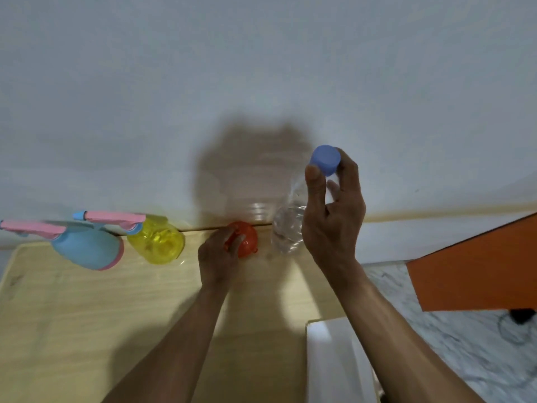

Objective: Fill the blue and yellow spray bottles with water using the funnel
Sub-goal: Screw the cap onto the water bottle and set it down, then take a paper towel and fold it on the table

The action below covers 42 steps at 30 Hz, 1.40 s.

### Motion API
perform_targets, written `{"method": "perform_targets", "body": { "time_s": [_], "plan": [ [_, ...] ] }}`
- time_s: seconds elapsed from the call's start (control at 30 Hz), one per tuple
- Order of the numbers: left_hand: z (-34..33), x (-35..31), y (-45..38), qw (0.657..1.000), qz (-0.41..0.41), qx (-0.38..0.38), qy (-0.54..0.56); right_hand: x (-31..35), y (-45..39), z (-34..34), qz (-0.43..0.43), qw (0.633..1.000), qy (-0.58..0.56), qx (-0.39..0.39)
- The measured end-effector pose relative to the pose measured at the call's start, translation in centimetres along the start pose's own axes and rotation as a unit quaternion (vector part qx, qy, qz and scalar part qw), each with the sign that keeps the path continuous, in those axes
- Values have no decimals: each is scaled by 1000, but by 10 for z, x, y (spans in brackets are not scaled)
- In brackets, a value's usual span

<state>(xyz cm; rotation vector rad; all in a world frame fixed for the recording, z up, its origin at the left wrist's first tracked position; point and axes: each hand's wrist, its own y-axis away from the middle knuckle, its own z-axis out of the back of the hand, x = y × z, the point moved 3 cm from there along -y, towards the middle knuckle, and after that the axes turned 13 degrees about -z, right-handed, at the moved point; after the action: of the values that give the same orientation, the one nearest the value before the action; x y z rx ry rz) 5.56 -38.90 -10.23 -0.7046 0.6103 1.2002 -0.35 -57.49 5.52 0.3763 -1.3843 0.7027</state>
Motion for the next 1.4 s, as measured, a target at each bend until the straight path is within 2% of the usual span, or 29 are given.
{"method": "perform_targets", "body": {
  "time_s": [0.17, 0.3, 0.7, 0.9, 1.13, 1.4],
  "plan": [
    [-9, -3, 0, 1000, -13, 2, -15, 1, -8, -4, 3, 1000, 9, 0],
    [-13, 4, 2, 999, 32, 1, 0, 4, -7, -6, 12, 1000, 16, 10],
    [-6, 1, 3, 997, 59, 49, -11, 7, 0, -1, 4, 999, 33, 33],
    [19, -15, 26, 999, 39, 24, 9, 11, 15, 15, -16, 998, 62, 28],
    [61, -20, 72, 999, 16, 39, 11, 14, 71, 56, -62, 994, 91, -6],
    [89, -15, 180, 994, -43, 92, 35, -22, 203, 142, -155, 981, 104, -61]
  ]
}}
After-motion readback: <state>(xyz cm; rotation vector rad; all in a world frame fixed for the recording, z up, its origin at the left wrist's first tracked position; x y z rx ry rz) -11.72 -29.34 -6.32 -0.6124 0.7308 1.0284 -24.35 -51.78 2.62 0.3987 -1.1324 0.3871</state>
